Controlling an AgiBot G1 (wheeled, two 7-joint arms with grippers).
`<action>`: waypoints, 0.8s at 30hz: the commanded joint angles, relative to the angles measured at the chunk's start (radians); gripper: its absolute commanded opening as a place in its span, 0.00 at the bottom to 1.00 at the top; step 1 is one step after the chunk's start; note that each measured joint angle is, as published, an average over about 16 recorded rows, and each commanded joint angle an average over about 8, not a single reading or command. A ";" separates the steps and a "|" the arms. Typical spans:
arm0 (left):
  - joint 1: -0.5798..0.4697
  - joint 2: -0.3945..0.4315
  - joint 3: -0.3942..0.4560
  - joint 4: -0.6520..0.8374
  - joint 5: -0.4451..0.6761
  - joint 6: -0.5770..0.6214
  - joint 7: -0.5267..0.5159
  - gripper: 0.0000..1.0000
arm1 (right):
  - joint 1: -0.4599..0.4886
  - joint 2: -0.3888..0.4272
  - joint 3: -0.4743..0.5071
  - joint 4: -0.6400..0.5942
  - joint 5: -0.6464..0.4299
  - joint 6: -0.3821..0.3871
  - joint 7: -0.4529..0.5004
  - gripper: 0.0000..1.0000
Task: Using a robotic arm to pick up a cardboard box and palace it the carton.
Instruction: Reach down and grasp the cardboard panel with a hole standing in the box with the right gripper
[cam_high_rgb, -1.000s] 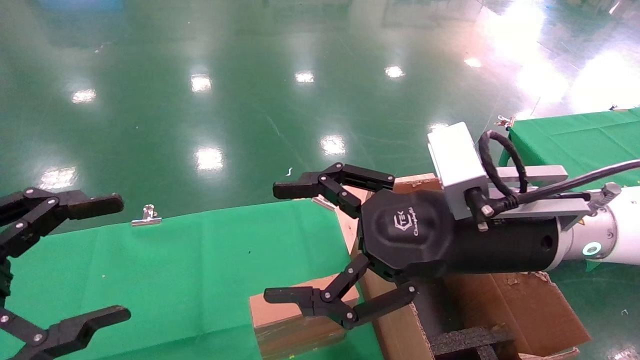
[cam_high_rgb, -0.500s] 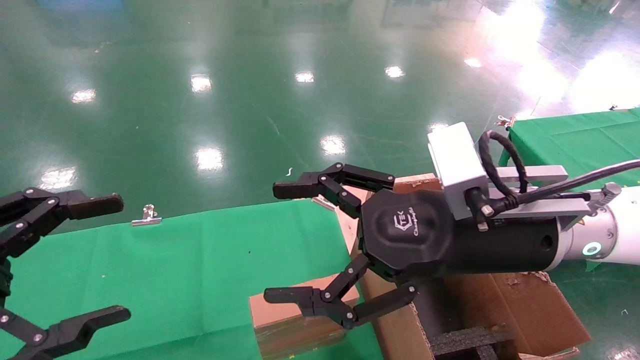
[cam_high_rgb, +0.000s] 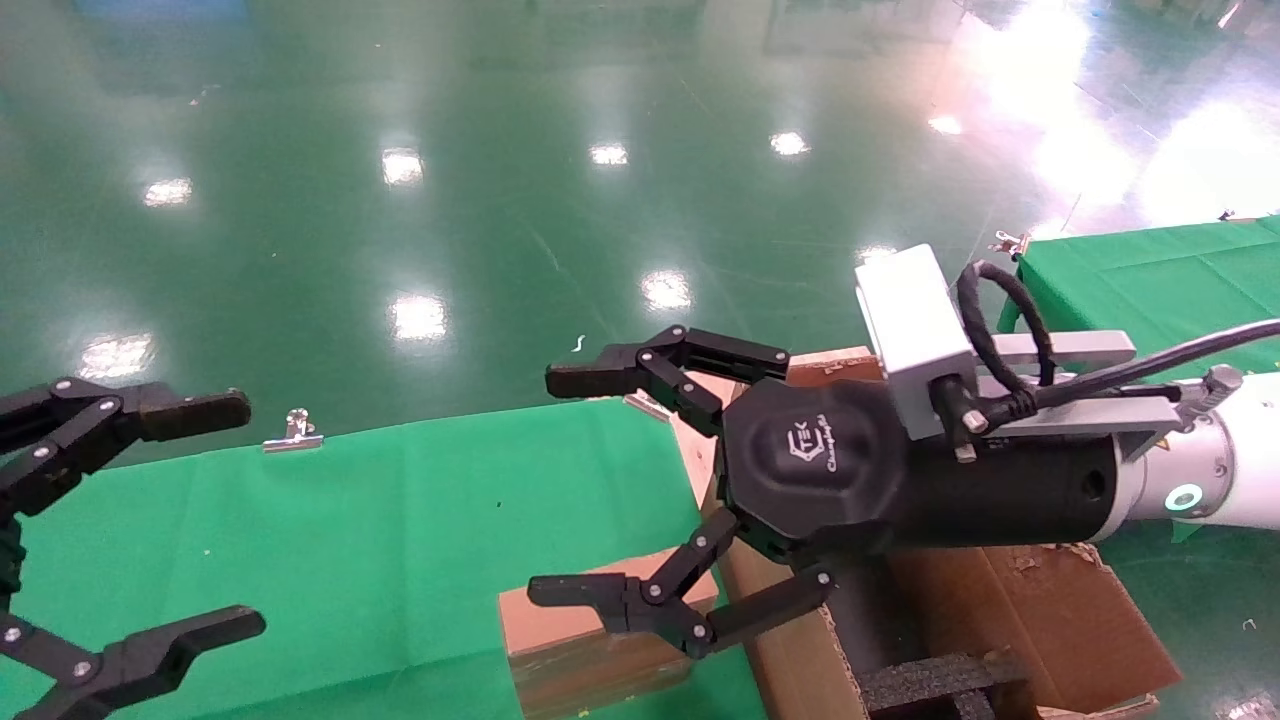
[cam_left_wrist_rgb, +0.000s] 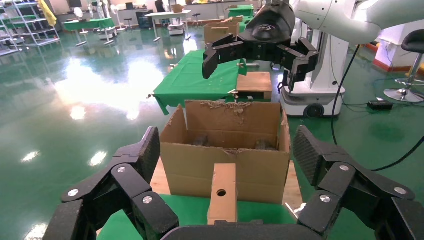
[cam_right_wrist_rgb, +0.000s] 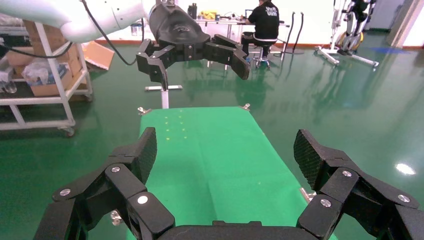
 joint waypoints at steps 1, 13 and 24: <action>0.000 0.000 0.000 0.000 0.000 0.000 0.000 0.00 | -0.002 0.001 0.001 0.001 0.002 0.001 -0.001 1.00; 0.000 0.000 0.000 0.000 0.000 0.000 0.000 0.00 | 0.159 -0.088 -0.165 -0.089 -0.321 -0.053 -0.023 1.00; 0.000 0.000 0.001 0.000 0.000 0.000 0.000 0.00 | 0.252 -0.206 -0.301 -0.199 -0.578 -0.035 -0.089 1.00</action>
